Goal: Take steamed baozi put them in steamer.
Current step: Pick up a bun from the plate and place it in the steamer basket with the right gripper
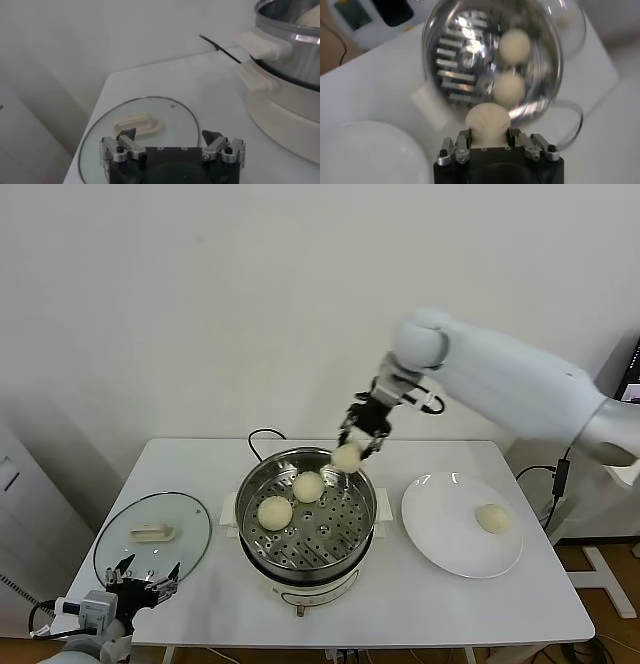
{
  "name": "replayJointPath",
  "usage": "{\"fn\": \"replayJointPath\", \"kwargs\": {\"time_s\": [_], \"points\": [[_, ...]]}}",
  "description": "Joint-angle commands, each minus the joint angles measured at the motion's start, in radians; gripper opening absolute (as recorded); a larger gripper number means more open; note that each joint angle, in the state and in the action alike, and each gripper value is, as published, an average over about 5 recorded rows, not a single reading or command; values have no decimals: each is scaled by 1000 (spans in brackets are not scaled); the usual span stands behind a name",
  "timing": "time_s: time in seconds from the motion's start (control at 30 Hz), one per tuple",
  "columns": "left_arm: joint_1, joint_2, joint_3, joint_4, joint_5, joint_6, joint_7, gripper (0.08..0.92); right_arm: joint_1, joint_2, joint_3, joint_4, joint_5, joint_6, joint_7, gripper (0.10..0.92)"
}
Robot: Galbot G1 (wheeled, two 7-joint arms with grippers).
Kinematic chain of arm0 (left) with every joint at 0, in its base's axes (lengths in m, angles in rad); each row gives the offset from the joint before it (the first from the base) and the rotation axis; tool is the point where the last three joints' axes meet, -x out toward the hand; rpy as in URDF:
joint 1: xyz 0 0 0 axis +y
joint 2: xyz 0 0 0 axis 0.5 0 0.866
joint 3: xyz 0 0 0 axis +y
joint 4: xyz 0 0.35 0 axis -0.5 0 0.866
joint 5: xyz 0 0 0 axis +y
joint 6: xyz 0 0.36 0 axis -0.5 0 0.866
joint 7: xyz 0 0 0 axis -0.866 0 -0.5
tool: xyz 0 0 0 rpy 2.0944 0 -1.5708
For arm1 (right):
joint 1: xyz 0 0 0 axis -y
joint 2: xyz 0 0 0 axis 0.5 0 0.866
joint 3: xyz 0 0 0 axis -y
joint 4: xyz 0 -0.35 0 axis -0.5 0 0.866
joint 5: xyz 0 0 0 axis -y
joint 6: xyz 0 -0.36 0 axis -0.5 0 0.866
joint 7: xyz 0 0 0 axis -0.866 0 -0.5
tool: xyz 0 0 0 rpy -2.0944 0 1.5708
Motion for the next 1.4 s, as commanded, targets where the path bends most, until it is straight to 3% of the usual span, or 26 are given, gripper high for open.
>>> {"fn": "replayJointPath", "kwargs": {"time_s": [0.03,0.53,0.9,1.2,1.4], "points": [[-1,-1,-1,1,1,0,0,823,-5,121,-27,145,-25,131,13,458],[0,-1,-4,-3,1,0,0,823,-90,74,-52,286,-155,181,9,458],[-1,1,-4,0,1,0,0,823,-180,82,-23,274,-287,155,6,458],[-3,2,-6,4,1,0,0,823,-211,103,-13,250,-309,138,10,459],[-3,0,-5,4,1,0,0,823,-205,102,-11,252,-310,134,12,568]]}}
